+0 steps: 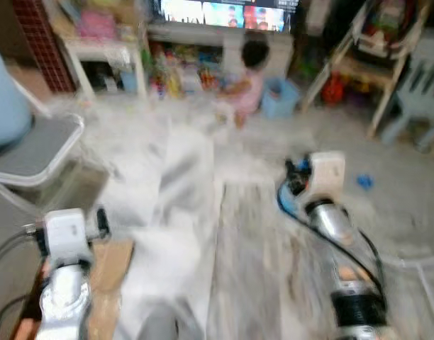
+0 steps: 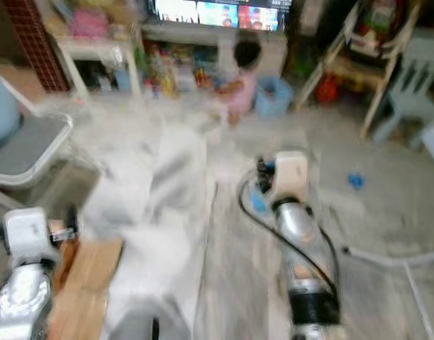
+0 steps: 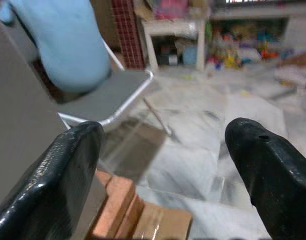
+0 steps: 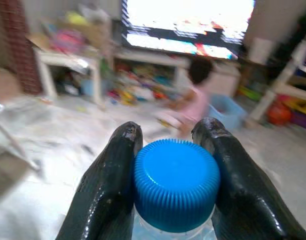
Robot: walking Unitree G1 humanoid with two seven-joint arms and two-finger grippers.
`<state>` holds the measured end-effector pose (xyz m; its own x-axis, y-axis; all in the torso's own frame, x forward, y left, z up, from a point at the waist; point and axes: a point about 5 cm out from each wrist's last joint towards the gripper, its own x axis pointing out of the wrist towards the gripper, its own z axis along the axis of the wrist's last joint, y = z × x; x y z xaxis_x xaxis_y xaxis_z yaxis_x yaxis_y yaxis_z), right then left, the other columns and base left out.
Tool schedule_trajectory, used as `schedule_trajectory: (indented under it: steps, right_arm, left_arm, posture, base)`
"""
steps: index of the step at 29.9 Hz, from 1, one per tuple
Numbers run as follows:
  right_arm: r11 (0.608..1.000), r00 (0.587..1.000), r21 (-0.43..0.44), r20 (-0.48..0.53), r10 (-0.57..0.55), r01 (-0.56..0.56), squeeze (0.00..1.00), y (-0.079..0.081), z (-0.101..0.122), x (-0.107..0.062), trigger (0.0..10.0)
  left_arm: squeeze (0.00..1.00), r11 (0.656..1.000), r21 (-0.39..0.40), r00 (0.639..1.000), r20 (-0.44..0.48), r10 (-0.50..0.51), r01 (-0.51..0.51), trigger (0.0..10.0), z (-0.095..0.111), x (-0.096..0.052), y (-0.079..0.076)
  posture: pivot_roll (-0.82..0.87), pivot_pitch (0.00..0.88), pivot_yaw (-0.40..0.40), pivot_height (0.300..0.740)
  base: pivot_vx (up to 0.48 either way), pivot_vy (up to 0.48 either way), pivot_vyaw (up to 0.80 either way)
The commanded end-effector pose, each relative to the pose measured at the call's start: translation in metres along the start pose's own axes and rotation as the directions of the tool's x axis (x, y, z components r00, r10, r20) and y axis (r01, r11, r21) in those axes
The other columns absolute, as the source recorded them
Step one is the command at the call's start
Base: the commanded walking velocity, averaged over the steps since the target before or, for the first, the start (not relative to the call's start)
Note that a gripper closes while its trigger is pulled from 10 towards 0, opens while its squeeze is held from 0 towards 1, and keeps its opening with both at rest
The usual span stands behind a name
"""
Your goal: Restocking fridge
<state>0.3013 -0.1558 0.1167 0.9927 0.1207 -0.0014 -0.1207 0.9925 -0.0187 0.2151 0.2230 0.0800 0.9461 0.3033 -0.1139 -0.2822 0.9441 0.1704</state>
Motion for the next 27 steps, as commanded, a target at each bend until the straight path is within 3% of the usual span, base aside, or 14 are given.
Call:
schedule_trajectory:
  steps: [1,15,20,27]
  right_arm:
    - [1.000,1.000,-0.016,0.013,-0.024,0.024,0.00,-0.010,0.004,-0.002,10.0]
    - [1.000,1.000,0.014,-0.002,-0.025,0.025,0.00,-0.007,0.004,0.003,10.0]
    - [0.998,0.999,0.035,-0.013,-0.044,0.045,0.00,-0.009,0.002,0.002,10.0]
    - [0.995,0.995,0.041,-0.043,-0.093,0.095,0.00,-0.014,-0.006,-0.005,10.0]
  left_arm:
    - [0.00,0.999,-0.023,0.999,0.018,-0.035,0.036,10.0,0.006,-0.002,-0.009]
    - [0.00,0.996,-0.010,0.996,0.016,-0.086,0.086,10.0,0.007,0.004,-0.019]
    - [0.00,0.989,0.043,0.990,0.033,-0.140,0.139,10.0,0.010,0.004,-0.025]
    - [0.00,0.991,0.024,0.990,0.039,-0.135,0.134,10.0,0.011,0.006,-0.019]
  posture:
    - [0.10,0.000,-0.092,0.740]
    - [0.10,0.000,-0.096,0.740]
    - [0.10,0.000,-0.092,0.740]
    - [0.10,0.000,-0.085,0.740]
  base:
    - [0.000,0.000,0.80]
    - [0.000,0.000,0.80]
    - [0.000,0.000,0.80]
    - [0.000,0.000,0.80]
